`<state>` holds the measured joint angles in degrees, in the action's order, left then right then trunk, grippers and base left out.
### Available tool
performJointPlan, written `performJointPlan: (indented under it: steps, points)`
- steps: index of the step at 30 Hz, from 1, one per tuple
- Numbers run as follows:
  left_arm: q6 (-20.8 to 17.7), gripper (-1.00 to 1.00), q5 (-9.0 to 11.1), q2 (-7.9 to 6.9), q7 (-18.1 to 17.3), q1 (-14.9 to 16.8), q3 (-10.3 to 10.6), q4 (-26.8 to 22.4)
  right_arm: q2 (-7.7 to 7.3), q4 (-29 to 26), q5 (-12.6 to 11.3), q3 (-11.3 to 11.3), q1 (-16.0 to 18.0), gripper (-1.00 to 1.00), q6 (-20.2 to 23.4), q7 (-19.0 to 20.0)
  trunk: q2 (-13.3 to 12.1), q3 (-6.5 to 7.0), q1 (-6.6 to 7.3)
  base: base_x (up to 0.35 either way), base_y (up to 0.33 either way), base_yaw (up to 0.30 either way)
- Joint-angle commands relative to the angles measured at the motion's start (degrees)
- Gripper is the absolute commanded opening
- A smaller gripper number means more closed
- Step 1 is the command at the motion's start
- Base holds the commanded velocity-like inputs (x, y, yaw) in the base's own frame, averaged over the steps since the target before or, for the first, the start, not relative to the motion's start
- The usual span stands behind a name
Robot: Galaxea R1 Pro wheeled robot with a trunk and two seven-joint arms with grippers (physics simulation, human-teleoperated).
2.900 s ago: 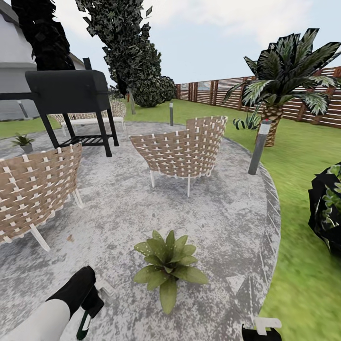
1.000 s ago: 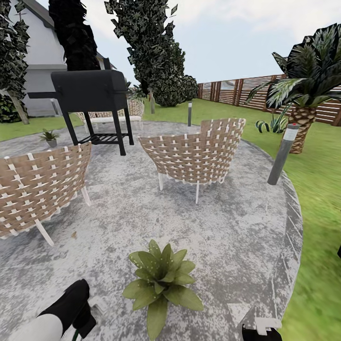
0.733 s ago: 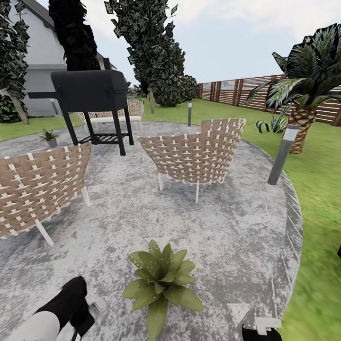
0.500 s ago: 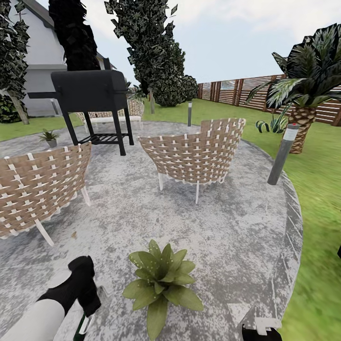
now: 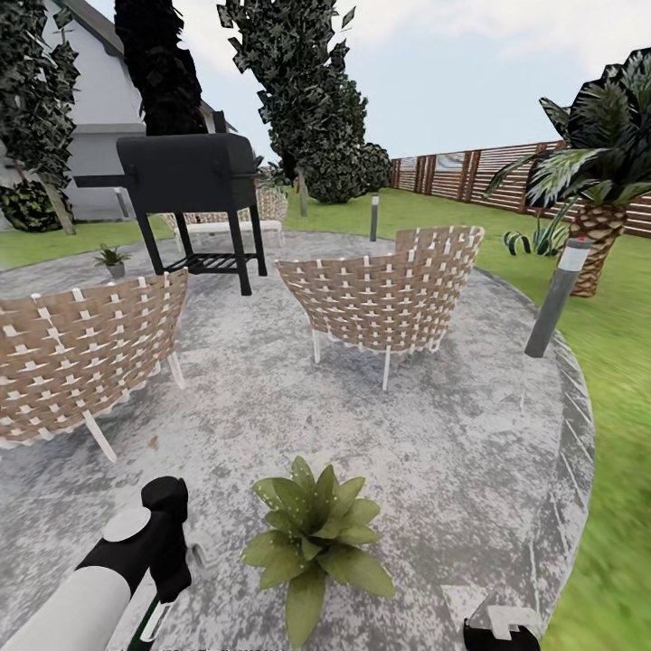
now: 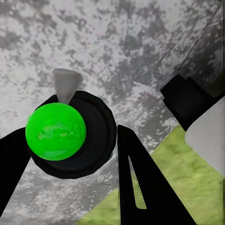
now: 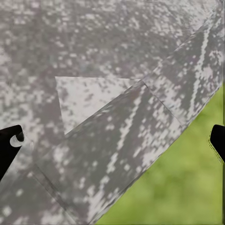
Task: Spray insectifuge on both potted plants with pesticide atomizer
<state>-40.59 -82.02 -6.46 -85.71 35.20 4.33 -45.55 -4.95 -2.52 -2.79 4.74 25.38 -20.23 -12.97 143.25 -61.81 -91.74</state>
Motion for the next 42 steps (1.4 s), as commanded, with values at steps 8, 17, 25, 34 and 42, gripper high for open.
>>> performJointPlan:
  steps: [8,17,25,34,42]
  points:
    - [-0.77,-1.00,-0.33,-0.16,-0.14,0.09,0.00,-0.48,-0.15,0.07,-0.29,0.53,0.02,1.00,-0.14,-0.17,0.02,-0.05,0.01,-0.138,-0.228,0.013]
    - [-0.76,-1.00,-0.39,-0.69,0.08,-0.02,-0.25,-0.76,0.14,0.04,-0.29,0.53,0.04,1.00,-0.13,-0.21,0.02,-0.05,0.01,-0.046,-0.256,0.001]
    - [-1.06,-1.00,-0.52,-3.57,0.37,-0.70,-0.49,-0.76,0.21,0.06,-0.29,0.53,0.03,1.00,-0.07,-0.21,0.02,-0.05,0.01,-0.176,-0.033,0.160]
    - [-1.06,-1.00,-0.55,-3.64,0.37,0.71,-2.69,-1.45,0.20,0.06,-0.29,0.53,0.02,1.00,-0.07,-0.18,0.02,-0.05,0.01,0.047,0.024,0.003]
    - [-1.05,-1.00,-0.54,-3.15,0.37,1.49,-2.49,-2.86,0.20,0.06,-0.29,0.53,0.02,1.00,-0.07,-0.13,0.02,-0.05,0.01,0.140,0.074,0.000]
